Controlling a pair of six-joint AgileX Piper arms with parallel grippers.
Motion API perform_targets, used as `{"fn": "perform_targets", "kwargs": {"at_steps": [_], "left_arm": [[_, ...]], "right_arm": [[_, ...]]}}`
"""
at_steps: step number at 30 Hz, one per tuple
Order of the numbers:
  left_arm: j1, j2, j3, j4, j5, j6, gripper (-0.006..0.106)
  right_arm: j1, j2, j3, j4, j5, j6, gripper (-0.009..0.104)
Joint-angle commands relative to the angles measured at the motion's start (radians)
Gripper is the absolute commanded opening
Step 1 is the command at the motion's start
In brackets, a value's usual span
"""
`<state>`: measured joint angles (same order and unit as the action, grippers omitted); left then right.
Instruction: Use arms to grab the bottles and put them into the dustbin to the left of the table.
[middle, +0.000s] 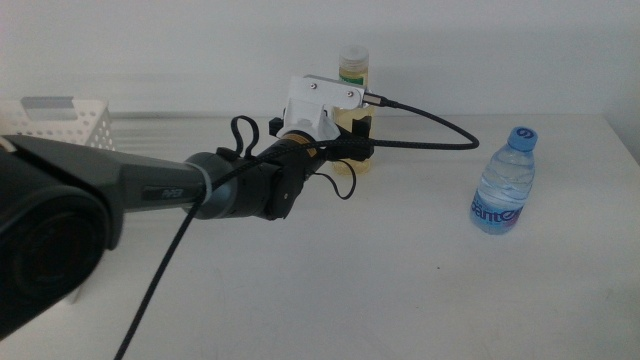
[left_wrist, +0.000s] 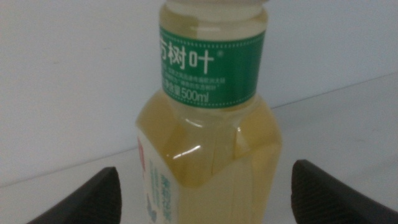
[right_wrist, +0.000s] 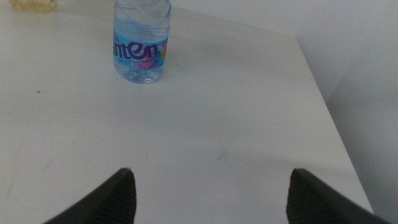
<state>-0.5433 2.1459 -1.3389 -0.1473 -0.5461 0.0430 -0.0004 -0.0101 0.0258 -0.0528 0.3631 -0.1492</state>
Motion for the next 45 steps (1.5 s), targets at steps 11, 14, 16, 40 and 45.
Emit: {"fn": "perform_targets", "kwargs": {"at_steps": [11,14,16,40,45], "left_arm": [[-0.006,0.047,-0.169,0.010,-0.067,-0.069,0.090],[-0.006,0.071,-0.199,0.010,-0.067,-0.069,0.090],[-0.006,0.090,-0.222,0.010,-0.066,-0.067,0.090],[-0.001,0.170,-0.333,-0.009,-0.040,-0.034,-0.004],[0.000,0.101,-0.288,-0.047,0.015,0.018,-0.005]], "right_arm": [[-0.007,-0.027,-0.005,-0.013,-0.067,-0.012,0.063],[-0.007,-0.027,-0.005,-0.014,-0.067,-0.012,0.063],[-0.007,-0.027,-0.005,-0.014,-0.067,-0.012,0.063],[-0.007,-0.027,-0.005,-0.014,-0.067,-0.012,0.063],[-0.007,-0.027,-0.005,-0.014,-0.067,-0.012,0.063]]}}
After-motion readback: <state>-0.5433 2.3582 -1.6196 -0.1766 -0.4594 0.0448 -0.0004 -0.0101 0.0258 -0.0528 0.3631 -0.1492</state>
